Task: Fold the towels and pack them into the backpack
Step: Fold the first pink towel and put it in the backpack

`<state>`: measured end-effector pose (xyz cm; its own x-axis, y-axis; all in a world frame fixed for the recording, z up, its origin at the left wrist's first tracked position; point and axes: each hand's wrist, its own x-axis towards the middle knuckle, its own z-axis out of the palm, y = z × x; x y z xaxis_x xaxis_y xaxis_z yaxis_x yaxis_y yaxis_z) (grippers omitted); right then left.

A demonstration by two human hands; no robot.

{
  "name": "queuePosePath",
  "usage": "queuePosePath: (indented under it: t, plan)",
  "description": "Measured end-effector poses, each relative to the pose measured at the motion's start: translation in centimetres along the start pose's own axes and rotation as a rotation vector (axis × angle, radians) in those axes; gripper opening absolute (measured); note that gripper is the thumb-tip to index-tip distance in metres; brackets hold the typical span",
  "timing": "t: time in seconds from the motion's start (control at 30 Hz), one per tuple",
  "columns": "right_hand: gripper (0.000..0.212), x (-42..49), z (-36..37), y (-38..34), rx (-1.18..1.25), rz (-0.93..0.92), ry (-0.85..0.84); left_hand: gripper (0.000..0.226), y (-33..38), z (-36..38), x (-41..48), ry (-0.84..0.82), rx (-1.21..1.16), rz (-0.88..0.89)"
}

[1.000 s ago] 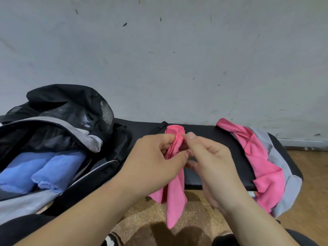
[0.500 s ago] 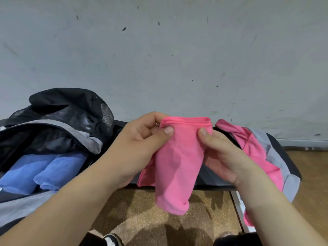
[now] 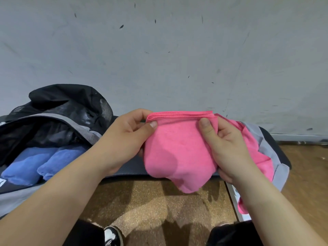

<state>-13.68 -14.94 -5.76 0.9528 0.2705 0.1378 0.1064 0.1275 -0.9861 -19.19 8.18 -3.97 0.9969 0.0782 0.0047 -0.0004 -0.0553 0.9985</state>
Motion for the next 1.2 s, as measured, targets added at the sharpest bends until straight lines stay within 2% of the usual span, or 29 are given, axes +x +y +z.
queuePosePath:
  t: [0.1,0.27,0.43,0.5,0.63,0.77,0.97,1.2]
  plan:
    - [0.013,0.7,0.3,0.9,0.009,0.095,0.074,0.014,-0.6,0.0,0.4,-0.006,0.046,-0.071]
    - [0.011,2.6,-0.6,2.8,-0.298,0.007,0.164,0.011,-2.6,-0.4,2.8,0.049,0.227,-0.113]
    - [0.013,5.1,-1.2,2.6,-0.639,0.002,0.106,0.012,-3.6,-1.1,5.9,0.132,0.559,-0.026]
    - [0.013,6.4,-1.6,1.8,-0.762,0.041,0.050,0.011,-3.6,-1.1,7.0,0.157,0.596,-0.040]
    - [0.009,8.9,-1.9,2.8,-0.673,0.094,0.062,0.014,-4.3,-0.6,9.2,0.191,0.396,-0.161]
    - [0.006,10.4,-2.3,6.0,-0.618,0.049,0.105,0.019,-5.6,0.0,11.3,0.247,0.251,-0.180]
    - [0.013,12.6,-2.5,7.4,-0.494,0.020,0.125,0.016,-7.2,0.7,13.2,0.314,0.276,-0.142]
    - [0.016,10.7,-4.3,7.0,-0.545,0.016,-0.113,0.016,-7.3,0.5,11.6,0.176,0.470,-0.144]
